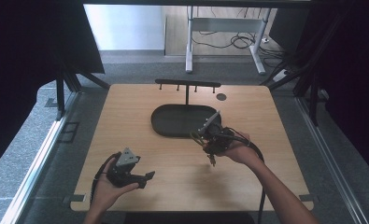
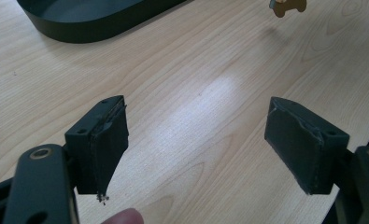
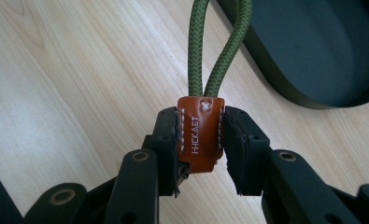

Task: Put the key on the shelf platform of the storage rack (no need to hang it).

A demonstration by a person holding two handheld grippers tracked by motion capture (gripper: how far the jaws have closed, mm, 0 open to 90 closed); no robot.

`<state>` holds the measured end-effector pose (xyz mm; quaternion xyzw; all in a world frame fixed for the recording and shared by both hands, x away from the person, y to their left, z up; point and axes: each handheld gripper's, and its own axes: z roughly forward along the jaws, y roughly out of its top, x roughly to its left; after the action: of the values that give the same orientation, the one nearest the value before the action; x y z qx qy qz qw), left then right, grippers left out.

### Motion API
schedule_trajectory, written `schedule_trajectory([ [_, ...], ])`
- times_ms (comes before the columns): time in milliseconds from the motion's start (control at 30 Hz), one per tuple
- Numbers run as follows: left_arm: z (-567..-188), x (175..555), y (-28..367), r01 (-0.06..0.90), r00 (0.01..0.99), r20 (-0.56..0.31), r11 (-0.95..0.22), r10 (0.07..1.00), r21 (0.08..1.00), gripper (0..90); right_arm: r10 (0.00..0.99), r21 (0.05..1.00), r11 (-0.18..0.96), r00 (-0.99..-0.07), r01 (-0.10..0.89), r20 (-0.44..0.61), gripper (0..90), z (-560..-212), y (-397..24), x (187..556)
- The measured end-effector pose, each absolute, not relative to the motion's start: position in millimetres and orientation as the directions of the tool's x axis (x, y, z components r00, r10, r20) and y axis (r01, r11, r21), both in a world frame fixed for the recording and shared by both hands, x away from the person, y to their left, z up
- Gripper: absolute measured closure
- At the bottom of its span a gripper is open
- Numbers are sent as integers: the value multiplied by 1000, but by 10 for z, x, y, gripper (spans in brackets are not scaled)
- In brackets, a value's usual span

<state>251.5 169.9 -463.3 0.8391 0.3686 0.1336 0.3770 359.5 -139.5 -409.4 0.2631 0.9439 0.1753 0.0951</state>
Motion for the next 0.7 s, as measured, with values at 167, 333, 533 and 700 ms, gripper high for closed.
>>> schedule_trajectory([
  [167, -4632, 2515, 1703, 518, 692, -55, -442, 720, 732, 219, 531, 375, 801, -843, 467, -86, 669, -4054, -1383, 3659],
  [333, -4639, 2521, 1699, 519, 693, -56, -443, 719, 731, 219, 533, 368, 803, -841, 469, -91, 669, -3993, -1351, 3755],
  [533, -4632, 2519, 1722, 519, 690, -58, -438, 721, 734, 219, 529, 361, 807, -843, 467, -93, 669, -3935, -1285, 3907],
  [700, -4623, 2523, 1760, 519, 686, -57, -433, 725, 737, 219, 531, 347, 810, -843, 473, -90, 668, -3903, -1237, 4005],
])
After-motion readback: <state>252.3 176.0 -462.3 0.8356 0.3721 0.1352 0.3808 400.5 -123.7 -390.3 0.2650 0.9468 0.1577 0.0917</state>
